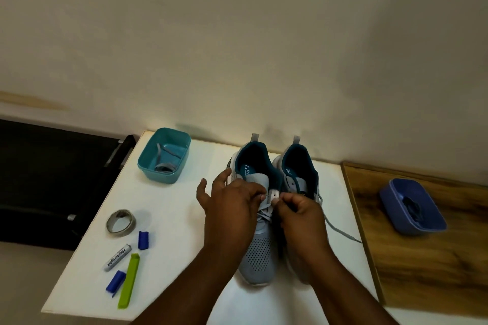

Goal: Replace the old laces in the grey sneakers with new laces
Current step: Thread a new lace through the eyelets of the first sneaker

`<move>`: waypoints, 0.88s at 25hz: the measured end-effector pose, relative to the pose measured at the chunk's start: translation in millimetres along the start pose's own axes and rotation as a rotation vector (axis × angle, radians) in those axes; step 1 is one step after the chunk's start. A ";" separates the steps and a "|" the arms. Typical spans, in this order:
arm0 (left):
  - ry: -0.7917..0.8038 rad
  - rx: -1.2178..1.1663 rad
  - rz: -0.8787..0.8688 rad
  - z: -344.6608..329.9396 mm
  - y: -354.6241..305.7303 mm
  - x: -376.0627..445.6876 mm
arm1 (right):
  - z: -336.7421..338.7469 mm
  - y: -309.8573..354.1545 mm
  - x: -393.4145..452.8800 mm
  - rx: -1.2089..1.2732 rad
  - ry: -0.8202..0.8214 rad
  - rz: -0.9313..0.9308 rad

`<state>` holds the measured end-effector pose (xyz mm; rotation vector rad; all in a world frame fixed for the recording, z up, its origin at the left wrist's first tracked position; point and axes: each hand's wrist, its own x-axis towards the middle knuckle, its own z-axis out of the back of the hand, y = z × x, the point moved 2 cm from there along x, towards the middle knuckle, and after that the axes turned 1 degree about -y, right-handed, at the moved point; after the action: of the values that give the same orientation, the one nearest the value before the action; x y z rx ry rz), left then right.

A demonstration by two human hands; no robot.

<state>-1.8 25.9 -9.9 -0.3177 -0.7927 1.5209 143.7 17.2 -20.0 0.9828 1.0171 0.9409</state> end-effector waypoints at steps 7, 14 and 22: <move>0.003 0.195 -0.070 -6.3 -1.3 -3.4 | -0.8 0.8 -6.5 -0.071 0.016 0.025; 0.000 0.208 -0.077 -9.4 -1.0 -1.6 | 2.3 2.6 -7.6 -0.178 0.023 0.142; 0.067 0.261 -0.073 -8.3 -7.0 -2.8 | 5.0 -0.1 -3.8 -0.457 0.028 0.264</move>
<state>9.1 25.1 -12.1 -0.1432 -0.5399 1.5164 147.6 12.6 -18.1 0.7269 0.6584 1.3390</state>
